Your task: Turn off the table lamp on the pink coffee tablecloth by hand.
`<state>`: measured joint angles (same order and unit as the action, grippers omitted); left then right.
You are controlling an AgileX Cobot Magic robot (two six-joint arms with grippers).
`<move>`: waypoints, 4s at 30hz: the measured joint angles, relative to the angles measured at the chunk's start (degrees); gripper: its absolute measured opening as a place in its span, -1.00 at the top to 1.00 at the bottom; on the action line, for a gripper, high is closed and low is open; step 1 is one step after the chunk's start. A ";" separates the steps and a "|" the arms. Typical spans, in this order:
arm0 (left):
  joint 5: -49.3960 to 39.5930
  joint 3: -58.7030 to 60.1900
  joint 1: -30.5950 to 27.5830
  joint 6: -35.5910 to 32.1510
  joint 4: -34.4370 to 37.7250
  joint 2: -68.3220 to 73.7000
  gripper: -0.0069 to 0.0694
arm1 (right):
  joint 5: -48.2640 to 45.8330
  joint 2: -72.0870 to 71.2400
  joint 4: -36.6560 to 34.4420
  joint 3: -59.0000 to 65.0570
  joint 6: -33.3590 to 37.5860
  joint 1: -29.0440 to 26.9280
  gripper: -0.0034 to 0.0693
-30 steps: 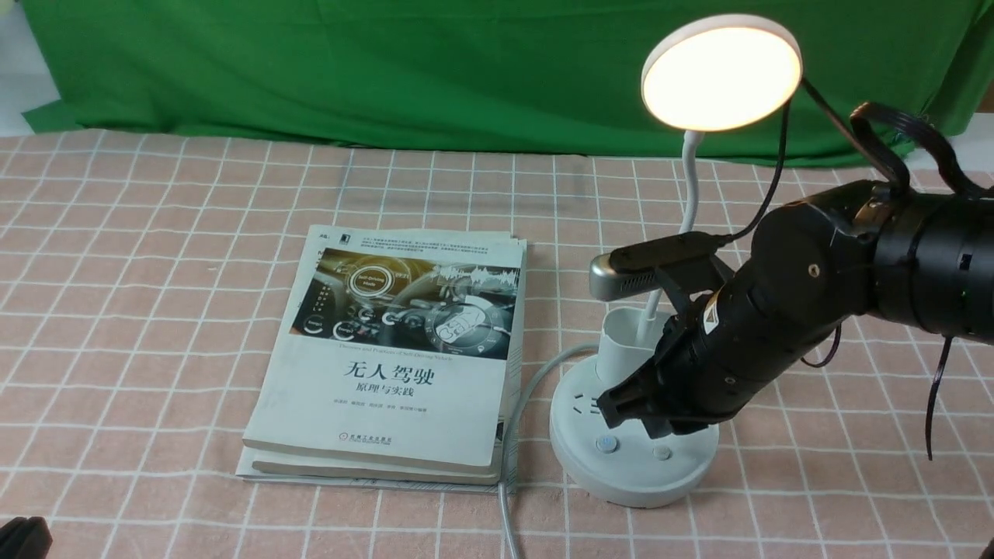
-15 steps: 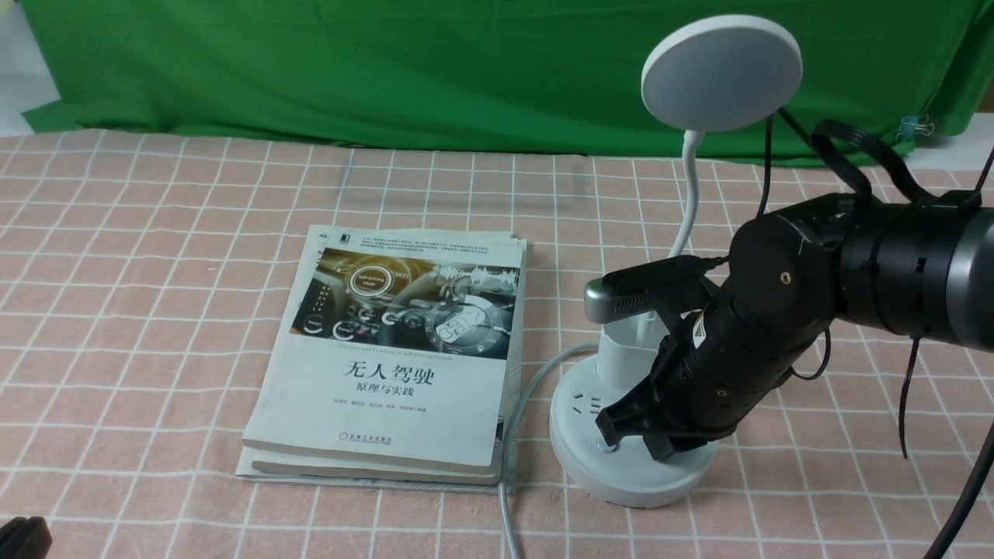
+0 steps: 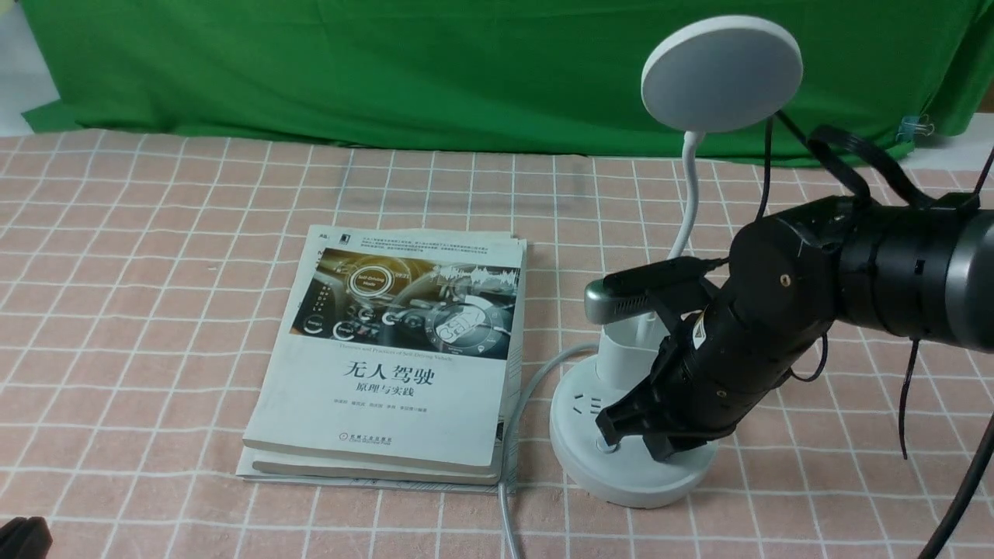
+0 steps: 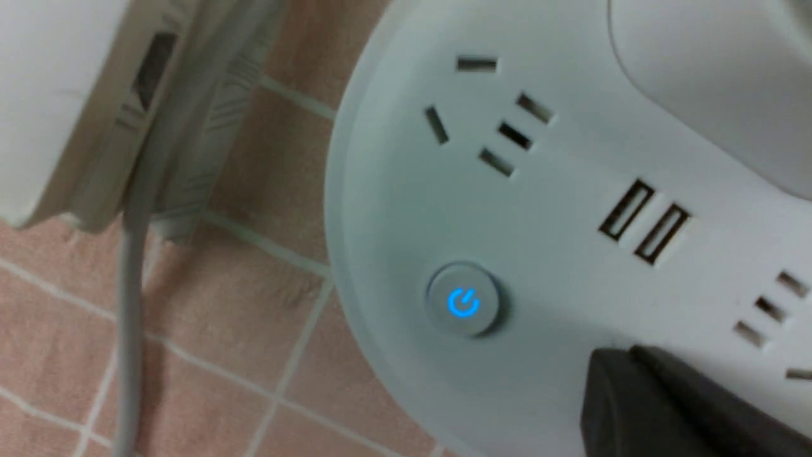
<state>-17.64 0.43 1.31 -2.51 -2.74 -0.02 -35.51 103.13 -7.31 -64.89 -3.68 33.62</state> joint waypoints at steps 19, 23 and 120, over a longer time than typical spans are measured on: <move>0.00 0.00 0.00 0.00 0.00 0.00 0.80 | -0.39 -4.84 0.16 0.46 0.16 0.00 0.78; 0.00 0.00 0.00 0.00 0.00 0.00 0.80 | -0.33 -1.42 0.16 0.59 0.16 0.06 0.78; 0.00 0.00 0.00 0.00 -0.42 0.00 0.80 | 21.67 -103.13 3.16 65.23 10.82 -31.34 0.69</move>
<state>-17.64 0.43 1.31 -2.51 -3.15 -0.02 -13.84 0.00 -4.16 0.34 7.14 2.28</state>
